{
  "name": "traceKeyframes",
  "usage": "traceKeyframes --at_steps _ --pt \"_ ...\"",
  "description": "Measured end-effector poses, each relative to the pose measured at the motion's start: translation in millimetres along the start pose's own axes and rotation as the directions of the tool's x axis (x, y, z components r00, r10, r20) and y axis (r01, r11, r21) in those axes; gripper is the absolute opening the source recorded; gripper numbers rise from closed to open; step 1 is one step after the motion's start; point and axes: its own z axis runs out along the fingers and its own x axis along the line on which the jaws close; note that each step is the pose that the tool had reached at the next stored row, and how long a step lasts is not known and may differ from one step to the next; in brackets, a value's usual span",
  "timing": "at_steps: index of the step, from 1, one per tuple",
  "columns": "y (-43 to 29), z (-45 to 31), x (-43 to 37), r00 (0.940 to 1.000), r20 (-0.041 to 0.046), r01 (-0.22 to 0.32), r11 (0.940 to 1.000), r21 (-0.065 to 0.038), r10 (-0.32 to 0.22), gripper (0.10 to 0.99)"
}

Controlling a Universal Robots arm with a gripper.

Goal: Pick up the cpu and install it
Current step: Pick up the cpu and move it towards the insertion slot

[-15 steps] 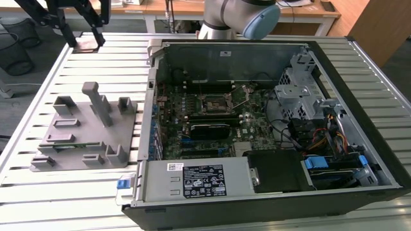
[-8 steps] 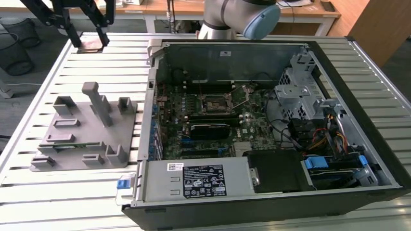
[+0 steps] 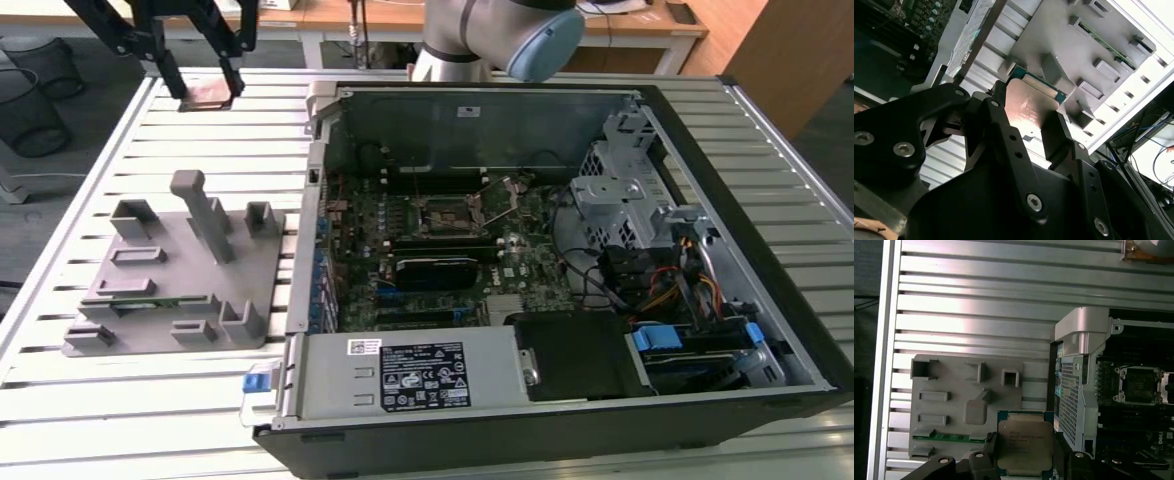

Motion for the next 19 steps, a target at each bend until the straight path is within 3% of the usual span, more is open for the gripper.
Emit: traceKeyframes --at_steps 6,7,19 --pt "-0.8 0.4 -16.1 1.0 -0.0002 0.0 1.0 0.0 0.0 0.525" --pt "-1.4 0.6 -27.7 1.0 -0.0003 0.0 1.0 0.0 0.0 0.525" --pt "-3.0 1.4 -58.5 1.0 -0.0004 0.0 1.0 0.0 0.0 0.525"
